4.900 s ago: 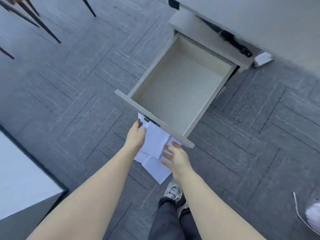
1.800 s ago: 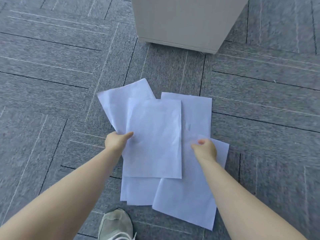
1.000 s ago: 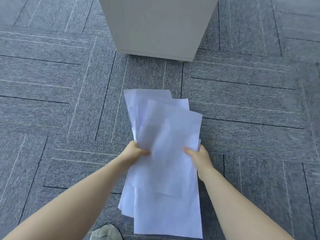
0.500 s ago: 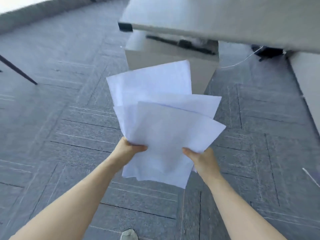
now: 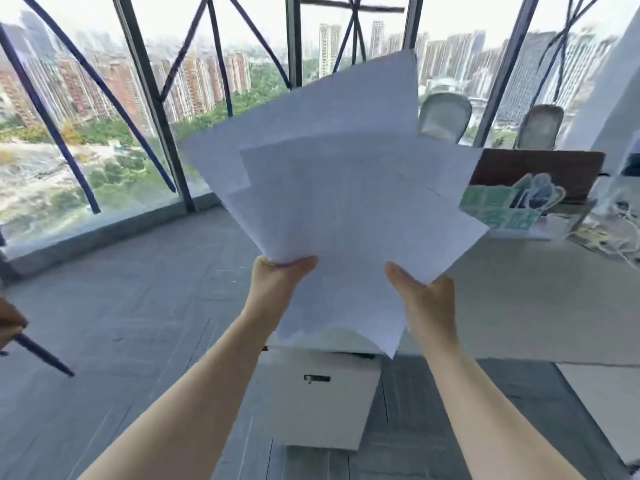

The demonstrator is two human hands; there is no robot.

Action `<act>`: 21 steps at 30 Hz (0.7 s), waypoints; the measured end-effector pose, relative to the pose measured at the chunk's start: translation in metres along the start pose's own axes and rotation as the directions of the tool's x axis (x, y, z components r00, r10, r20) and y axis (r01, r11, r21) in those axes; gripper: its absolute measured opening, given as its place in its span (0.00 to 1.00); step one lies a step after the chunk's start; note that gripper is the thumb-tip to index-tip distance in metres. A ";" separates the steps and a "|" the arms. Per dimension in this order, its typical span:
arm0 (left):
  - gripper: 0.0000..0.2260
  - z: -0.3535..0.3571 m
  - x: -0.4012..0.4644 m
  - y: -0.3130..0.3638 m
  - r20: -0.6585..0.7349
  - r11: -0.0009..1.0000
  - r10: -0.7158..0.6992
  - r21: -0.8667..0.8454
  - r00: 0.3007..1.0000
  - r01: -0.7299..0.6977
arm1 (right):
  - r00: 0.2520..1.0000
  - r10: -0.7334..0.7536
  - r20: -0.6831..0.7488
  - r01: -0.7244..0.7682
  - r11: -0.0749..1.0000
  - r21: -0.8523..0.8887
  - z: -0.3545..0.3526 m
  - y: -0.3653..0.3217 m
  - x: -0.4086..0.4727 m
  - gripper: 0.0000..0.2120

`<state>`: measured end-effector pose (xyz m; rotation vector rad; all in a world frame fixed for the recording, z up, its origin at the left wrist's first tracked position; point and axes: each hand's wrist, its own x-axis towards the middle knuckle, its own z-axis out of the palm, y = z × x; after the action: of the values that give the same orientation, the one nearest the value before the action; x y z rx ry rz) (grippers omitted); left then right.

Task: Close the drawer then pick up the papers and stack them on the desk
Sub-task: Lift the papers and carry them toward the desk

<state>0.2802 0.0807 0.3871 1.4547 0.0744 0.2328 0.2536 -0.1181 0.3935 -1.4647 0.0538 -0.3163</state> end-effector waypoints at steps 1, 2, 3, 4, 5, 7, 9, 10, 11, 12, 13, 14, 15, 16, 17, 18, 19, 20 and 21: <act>0.04 0.011 0.016 0.000 -0.012 1.000 0.014 -0.005 1.000 -0.014 | 0.999 -0.018 -0.030 0.019 1.000 0.015 -0.001 0.000 0.017 0.04; 0.04 0.023 0.033 -0.003 -0.022 1.000 0.022 -0.005 1.000 -0.022 | 0.998 -0.035 -0.050 0.037 0.999 0.031 -0.003 0.003 0.036 0.03; 0.03 0.034 0.050 -0.010 -0.032 1.000 0.027 0.001 0.999 -0.027 | 0.997 -0.051 -0.052 0.054 0.997 0.049 -0.006 0.009 0.055 0.04; 0.04 0.046 0.067 -0.019 -0.045 1.000 0.031 0.009 0.999 -0.030 | 0.997 -0.068 -0.044 0.070 0.996 0.058 -0.009 0.017 0.075 0.07; 0.04 0.056 0.085 -0.032 -0.063 1.000 0.030 0.010 0.998 -0.030 | 0.997 -0.075 -0.029 0.077 0.995 0.061 -0.013 0.030 0.095 0.09; 0.04 0.074 0.118 -0.071 -0.101 1.000 -0.014 0.013 0.995 0.016 | 0.999 -0.048 -0.004 0.048 0.998 0.034 -0.023 0.071 0.137 0.11; 0.06 0.084 0.138 -0.121 -0.108 0.992 -0.114 0.049 0.988 0.120 | 0.998 0.054 0.010 -0.054 0.998 -0.012 -0.037 0.126 0.169 0.10; 0.07 0.087 0.140 -0.145 -0.104 0.982 -0.169 0.072 0.980 0.177 | 0.994 0.112 0.009 -0.111 0.993 -0.046 -0.043 0.153 0.178 0.10; 0.08 0.088 0.139 -0.168 -0.115 0.970 -0.216 0.093 0.970 0.227 | 0.986 0.164 0.008 -0.163 0.984 -0.075 -0.049 0.176 0.182 0.10; 0.09 0.088 0.135 -0.187 -0.139 0.957 -0.256 0.104 0.957 0.271 | 0.977 0.213 0.001 -0.212 0.973 -0.086 -0.052 0.196 0.183 0.11; 0.10 0.089 0.131 -0.203 -0.159 0.946 -0.290 0.104 0.944 0.308 | 0.968 0.250 -0.007 -0.250 0.965 -0.077 -0.053 0.210 0.185 0.11; 0.11 0.092 0.129 -0.210 -0.169 0.936 -0.318 0.096 0.933 0.337 | 0.961 0.277 -0.011 -0.277 0.959 -0.057 -0.050 0.217 0.189 0.11; 0.10 0.095 0.131 -0.212 -0.182 0.932 -0.335 0.084 0.925 0.354 | 0.960 0.280 -0.003 -0.280 0.959 -0.039 -0.045 0.219 0.196 0.09; 0.09 0.097 0.139 -0.210 -0.193 0.932 -0.334 0.078 0.923 0.354 | 0.964 0.267 0.000 -0.266 0.963 -0.040 -0.039 0.219 0.207 0.05; 0.08 0.097 0.152 -0.205 -0.193 0.939 -0.318 0.074 0.928 0.337 | 0.971 0.240 -0.002 -0.239 0.970 -0.050 -0.032 0.217 0.220 0.04; 0.06 0.097 0.167 -0.199 -0.188 0.947 -0.298 0.070 0.936 0.315 | 0.977 0.215 -0.005 -0.215 0.975 -0.058 -0.027 0.215 0.233 0.05; 0.05 0.095 0.183 -0.193 -0.176 0.954 -0.278 0.064 0.944 0.293 | 0.980 0.198 0.001 -0.197 0.979 -0.059 -0.023 0.216 0.243 0.06; 0.06 0.093 0.196 -0.189 -0.163 0.957 -0.269 0.062 0.949 0.282 | 0.981 0.193 0.013 -0.192 0.979 -0.066 -0.021 0.220 0.249 0.07; 0.07 0.088 0.202 -0.192 -0.151 0.953 -0.281 0.070 0.948 0.294 | 0.977 0.210 0.030 -0.206 0.975 -0.086 -0.022 0.228 0.250 0.08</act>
<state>0.5158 0.0168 0.2263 1.4969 0.4133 0.0917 0.5289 -0.1836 0.2060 -1.5321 0.1900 -0.1157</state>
